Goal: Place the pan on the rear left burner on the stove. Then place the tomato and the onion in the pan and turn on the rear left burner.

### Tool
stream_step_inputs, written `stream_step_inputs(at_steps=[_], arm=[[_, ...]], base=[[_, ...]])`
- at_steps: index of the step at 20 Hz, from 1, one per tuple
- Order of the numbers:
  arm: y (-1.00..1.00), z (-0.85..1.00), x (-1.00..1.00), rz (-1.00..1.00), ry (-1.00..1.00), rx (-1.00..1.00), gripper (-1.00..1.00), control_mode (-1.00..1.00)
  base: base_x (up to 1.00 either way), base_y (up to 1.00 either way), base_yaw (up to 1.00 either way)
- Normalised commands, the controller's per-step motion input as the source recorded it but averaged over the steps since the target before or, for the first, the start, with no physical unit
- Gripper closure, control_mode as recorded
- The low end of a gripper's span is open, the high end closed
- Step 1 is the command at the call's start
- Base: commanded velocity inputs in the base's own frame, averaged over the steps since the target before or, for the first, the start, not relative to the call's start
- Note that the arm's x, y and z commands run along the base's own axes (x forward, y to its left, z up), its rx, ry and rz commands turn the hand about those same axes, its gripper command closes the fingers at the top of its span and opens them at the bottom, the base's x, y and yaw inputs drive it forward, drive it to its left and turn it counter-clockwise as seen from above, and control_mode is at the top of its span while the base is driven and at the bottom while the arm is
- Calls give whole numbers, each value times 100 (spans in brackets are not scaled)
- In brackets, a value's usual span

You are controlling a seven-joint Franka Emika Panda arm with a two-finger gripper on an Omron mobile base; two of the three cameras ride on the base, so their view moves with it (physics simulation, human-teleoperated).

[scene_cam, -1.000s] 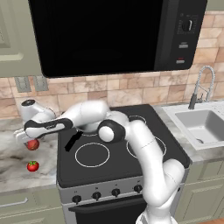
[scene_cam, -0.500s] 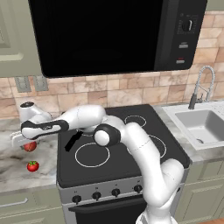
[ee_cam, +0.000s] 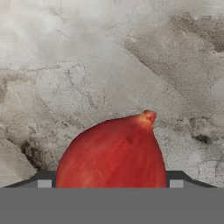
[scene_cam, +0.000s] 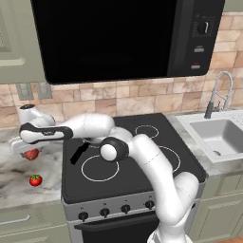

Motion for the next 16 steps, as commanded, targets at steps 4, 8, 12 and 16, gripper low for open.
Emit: stream_step_inputs(at_steps=[4,8,12,16], arm=[[-15,52,0,0,0,0,100,-100],[-40,38,5,0,0,-3,100,-100],[-56,20,0,0,-1,-4,100,-100],[-65,1,0,0,-1,-4,100,-100]], base=[[0,0,0],[0,0,0],[0,0,0],[0,0,0]])
